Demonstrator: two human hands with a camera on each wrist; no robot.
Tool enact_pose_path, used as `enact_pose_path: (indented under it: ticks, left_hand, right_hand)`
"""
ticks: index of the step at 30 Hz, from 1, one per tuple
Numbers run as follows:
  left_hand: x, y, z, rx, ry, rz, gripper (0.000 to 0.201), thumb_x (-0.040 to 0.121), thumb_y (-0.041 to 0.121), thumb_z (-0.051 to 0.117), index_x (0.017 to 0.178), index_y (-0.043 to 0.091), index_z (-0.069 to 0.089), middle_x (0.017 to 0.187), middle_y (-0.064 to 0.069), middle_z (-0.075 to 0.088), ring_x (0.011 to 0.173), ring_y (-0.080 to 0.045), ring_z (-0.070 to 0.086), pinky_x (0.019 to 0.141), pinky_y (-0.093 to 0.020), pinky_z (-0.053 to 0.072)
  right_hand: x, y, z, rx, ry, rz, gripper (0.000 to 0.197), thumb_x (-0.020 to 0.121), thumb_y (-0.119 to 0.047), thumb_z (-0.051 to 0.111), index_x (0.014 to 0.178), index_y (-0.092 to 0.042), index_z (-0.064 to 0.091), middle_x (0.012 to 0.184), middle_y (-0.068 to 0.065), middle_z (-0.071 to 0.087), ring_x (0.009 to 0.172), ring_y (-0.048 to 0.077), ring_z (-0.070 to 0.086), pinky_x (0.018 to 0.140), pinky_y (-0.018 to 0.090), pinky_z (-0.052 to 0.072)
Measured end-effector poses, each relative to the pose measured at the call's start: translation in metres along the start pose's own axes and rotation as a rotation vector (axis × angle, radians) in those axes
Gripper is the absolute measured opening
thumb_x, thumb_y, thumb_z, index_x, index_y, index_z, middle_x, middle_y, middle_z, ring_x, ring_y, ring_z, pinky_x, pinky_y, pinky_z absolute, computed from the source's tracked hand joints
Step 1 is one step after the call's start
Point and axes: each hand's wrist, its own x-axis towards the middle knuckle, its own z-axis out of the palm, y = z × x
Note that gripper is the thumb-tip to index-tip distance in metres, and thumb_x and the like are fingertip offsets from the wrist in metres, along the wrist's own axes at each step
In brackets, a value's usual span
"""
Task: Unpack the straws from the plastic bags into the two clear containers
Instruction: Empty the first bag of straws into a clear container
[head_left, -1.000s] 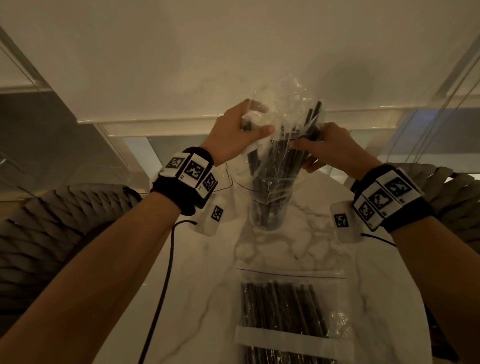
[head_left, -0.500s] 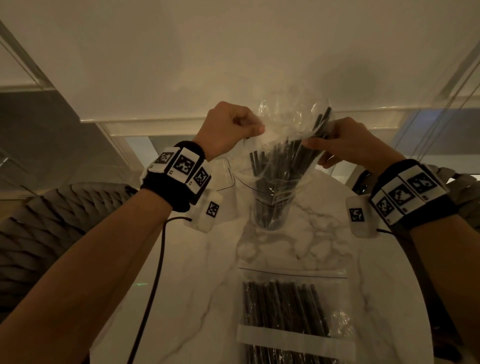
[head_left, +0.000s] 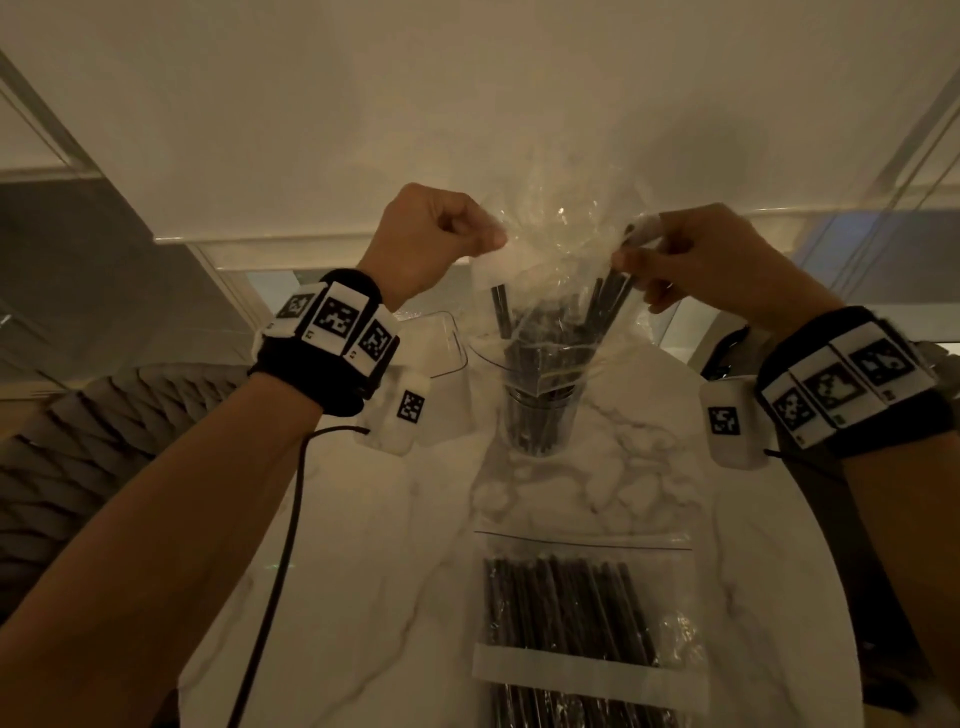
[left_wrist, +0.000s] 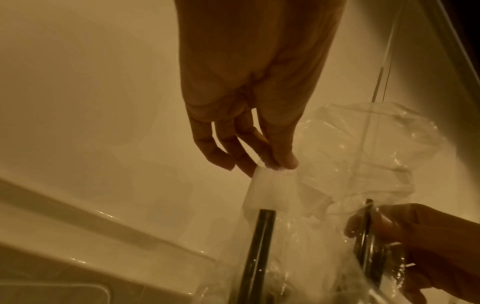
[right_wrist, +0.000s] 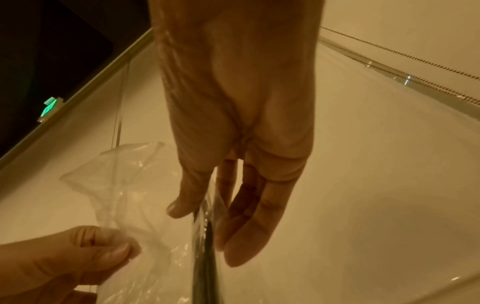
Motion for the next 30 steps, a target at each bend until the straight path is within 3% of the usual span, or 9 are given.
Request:
enact_pose_path:
  ticks: [4,7,10,12,15,19,22,25,30]
  left_hand:
    - [-0.001,0.001,-0.008,-0.019,0.033,0.014,0.008,0.075,0.011,0.076,0.081,0.012,0.071,0.082,0.005,0.071,0.076,-0.007,0.067,0.080,-0.019,0.054]
    - [-0.002,0.001,-0.010,-0.012,0.025,0.046,0.009,0.078,0.006,0.073,0.079,0.014,0.070,0.089,-0.016,0.072,0.084,-0.020,0.068,0.083,-0.028,0.055]
    - [-0.002,0.006,-0.008,-0.050,0.000,0.080,0.018,0.080,-0.006,0.064,0.081,0.011,0.066,0.098,-0.017,0.068,0.090,-0.023,0.066,0.077,-0.024,0.055]
    - [0.000,0.011,-0.008,-0.097,0.028,0.085,0.023,0.081,-0.007,0.064,0.074,0.015,0.065,0.090,-0.010,0.071,0.082,-0.013,0.066,0.071,-0.018,0.054]
    - [0.001,0.018,-0.010,-0.139,0.088,0.076,0.015,0.078,0.002,0.072,0.078,0.016,0.068,0.065,0.016,0.072,0.065,0.003,0.065,0.063,-0.011,0.051]
    - [0.001,0.022,-0.011,-0.134,0.124,0.082,0.012,0.079,0.014,0.073,0.075,0.023,0.067,0.069,0.011,0.070,0.068,-0.002,0.063,0.064,-0.017,0.050]
    - [0.002,0.025,-0.010,-0.122,0.130,0.074,0.013,0.084,0.023,0.069,0.073,0.030,0.067,0.074,0.015,0.068,0.072,-0.002,0.060,0.066,-0.017,0.050]
    - [0.001,0.029,-0.009,-0.110,0.135,0.088,0.017,0.085,0.024,0.067,0.072,0.034,0.067,0.073,0.018,0.068,0.071,0.003,0.060,0.065,-0.015,0.048]
    - [0.002,0.037,-0.006,-0.136,0.177,0.132,0.014,0.086,0.018,0.066,0.077,0.028,0.068,0.082,0.011,0.068,0.070,0.007,0.061,0.064,-0.009,0.044]
  right_hand:
    - [-0.001,0.001,-0.011,-0.067,0.019,-0.011,0.028,0.075,-0.028,0.074,0.100,-0.016,0.070,0.075,0.011,0.071,0.063,0.022,0.069,0.066,0.030,0.060]
    - [-0.005,0.002,-0.018,-0.128,-0.022,-0.027,0.024,0.077,-0.017,0.073,0.099,-0.024,0.069,0.078,0.010,0.073,0.065,0.016,0.071,0.071,0.025,0.060]
    - [-0.007,-0.003,-0.017,-0.134,-0.001,-0.074,0.024,0.083,-0.009,0.068,0.094,-0.030,0.069,0.074,0.000,0.070,0.061,0.008,0.067,0.074,0.026,0.060]
    - [-0.007,-0.008,-0.016,-0.142,0.053,-0.086,0.011,0.085,-0.018,0.065,0.094,-0.024,0.070,0.073,0.001,0.068,0.064,0.015,0.066,0.079,0.035,0.058]
    - [-0.009,-0.013,-0.015,-0.200,0.090,-0.105,0.027,0.085,-0.041,0.060,0.099,-0.020,0.069,0.076,0.008,0.068,0.064,0.017,0.064,0.080,0.036,0.056]
    - [-0.014,-0.020,-0.016,-0.187,0.130,-0.170,0.033,0.086,-0.049,0.055,0.116,-0.036,0.060,0.090,0.015,0.070,0.071,0.022,0.067,0.076,0.033,0.054]
    - [-0.013,-0.024,-0.017,-0.227,0.165,-0.177,0.024,0.088,-0.042,0.057,0.111,-0.036,0.063,0.088,-0.004,0.069,0.069,-0.002,0.061,0.073,0.012,0.047]
    - [-0.012,-0.027,-0.021,-0.280,0.245,-0.176,0.018,0.088,-0.039,0.059,0.103,-0.032,0.067,0.069,-0.029,0.059,0.062,-0.017,0.055,0.063,-0.005,0.036]
    - [-0.015,-0.035,-0.022,-0.409,0.306,-0.231,0.025,0.090,-0.033,0.060,0.103,-0.016,0.071,0.088,-0.009,0.063,0.075,0.007,0.057,0.065,-0.008,0.033]
